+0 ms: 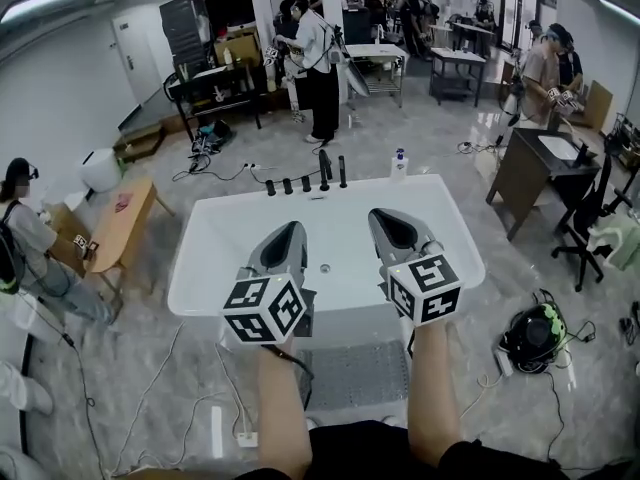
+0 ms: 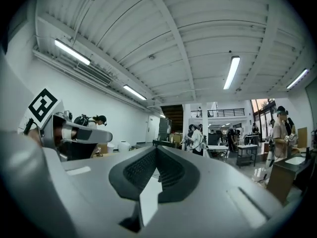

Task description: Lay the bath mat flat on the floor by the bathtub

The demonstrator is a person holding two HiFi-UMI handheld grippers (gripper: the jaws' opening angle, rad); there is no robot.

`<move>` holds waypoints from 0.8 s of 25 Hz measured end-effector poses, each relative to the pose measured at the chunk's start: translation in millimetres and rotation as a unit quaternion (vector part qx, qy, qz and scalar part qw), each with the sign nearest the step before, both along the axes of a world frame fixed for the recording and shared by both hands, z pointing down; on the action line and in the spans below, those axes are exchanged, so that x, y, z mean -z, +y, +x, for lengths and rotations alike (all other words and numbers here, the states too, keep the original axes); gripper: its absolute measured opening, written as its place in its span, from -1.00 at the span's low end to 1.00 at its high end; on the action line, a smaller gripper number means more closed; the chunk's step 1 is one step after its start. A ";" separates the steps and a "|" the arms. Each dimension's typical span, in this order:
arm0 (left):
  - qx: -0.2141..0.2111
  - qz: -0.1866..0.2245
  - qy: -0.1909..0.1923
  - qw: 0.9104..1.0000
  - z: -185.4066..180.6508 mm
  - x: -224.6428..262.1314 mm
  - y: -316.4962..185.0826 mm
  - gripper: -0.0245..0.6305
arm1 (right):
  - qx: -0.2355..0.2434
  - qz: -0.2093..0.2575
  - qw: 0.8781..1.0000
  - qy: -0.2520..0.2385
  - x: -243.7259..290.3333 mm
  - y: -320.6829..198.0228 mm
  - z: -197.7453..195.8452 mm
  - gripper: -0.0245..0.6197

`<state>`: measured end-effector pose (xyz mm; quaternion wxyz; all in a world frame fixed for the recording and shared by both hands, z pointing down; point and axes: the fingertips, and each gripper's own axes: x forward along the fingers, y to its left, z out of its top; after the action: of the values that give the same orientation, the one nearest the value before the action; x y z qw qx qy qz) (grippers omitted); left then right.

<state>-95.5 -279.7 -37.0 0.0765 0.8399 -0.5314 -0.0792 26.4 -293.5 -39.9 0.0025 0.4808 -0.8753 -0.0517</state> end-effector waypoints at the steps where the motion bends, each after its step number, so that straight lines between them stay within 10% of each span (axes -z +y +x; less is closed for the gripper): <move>1: 0.000 0.007 -0.004 1.000 0.9 -2.9 3.9 -0.91 | -0.001 0.009 1.000 -0.005 0.0 4.1 2.2 -0.90; 20: 0.048 0.009 -0.106 0.993 11.0 -47.9 28.8 -0.91 | -0.038 0.026 0.999 0.000 -33.0 24.4 9.7 -0.90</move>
<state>-84.4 -250.9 10.9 0.0083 0.8176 -0.5757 0.0018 36.1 -269.1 -6.9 -0.0078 0.5135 -0.8548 -0.0744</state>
